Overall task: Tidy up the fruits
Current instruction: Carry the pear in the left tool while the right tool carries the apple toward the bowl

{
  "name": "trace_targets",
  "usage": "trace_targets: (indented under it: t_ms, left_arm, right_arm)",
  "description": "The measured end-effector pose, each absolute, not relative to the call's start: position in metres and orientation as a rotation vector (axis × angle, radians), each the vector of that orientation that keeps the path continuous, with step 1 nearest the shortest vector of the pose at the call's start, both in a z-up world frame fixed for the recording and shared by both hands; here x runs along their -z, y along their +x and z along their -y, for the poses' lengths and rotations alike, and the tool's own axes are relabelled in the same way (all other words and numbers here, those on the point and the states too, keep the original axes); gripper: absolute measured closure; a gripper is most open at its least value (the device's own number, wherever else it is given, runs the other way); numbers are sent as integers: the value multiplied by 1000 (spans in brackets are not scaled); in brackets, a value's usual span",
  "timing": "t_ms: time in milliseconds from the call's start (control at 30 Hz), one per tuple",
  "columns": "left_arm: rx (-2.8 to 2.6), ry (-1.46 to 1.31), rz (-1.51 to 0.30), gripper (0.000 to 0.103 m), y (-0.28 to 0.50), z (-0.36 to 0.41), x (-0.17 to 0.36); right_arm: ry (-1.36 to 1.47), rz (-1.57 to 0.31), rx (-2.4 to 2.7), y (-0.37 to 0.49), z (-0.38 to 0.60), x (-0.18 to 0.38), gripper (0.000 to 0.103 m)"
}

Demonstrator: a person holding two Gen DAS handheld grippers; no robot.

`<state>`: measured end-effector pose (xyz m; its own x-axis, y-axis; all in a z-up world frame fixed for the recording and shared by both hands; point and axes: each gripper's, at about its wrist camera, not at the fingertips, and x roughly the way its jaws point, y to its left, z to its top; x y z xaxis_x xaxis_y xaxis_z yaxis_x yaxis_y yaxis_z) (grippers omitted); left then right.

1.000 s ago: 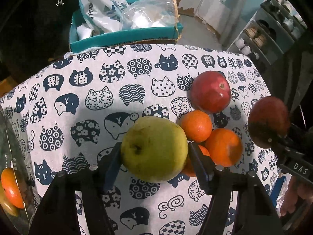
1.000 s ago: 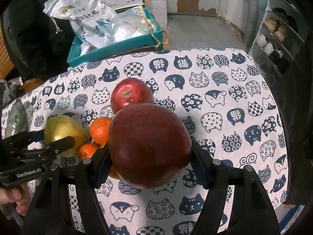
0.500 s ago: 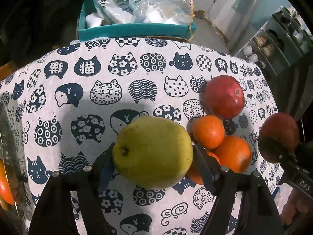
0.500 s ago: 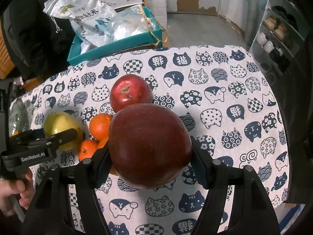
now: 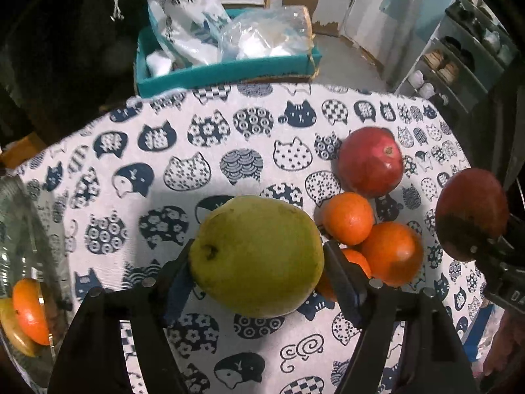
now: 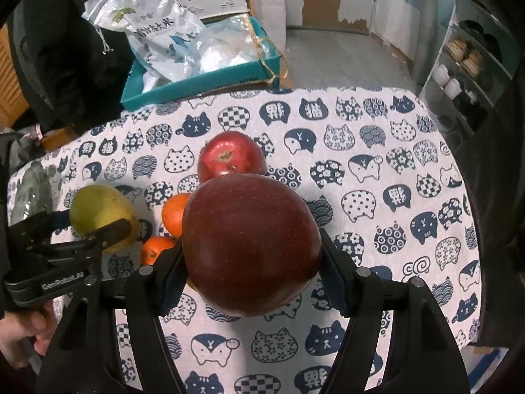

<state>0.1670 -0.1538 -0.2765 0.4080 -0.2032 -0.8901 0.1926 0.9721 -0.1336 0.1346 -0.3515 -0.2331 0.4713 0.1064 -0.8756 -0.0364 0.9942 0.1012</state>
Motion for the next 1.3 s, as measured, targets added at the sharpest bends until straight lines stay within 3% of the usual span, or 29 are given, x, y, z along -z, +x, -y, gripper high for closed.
trace_targets:
  t_ms: [1300]
  left_arm:
    - [150, -28, -790, 27, 62, 61, 108]
  right_arm:
    - [-33, -769, -241, 81, 266, 88, 32]
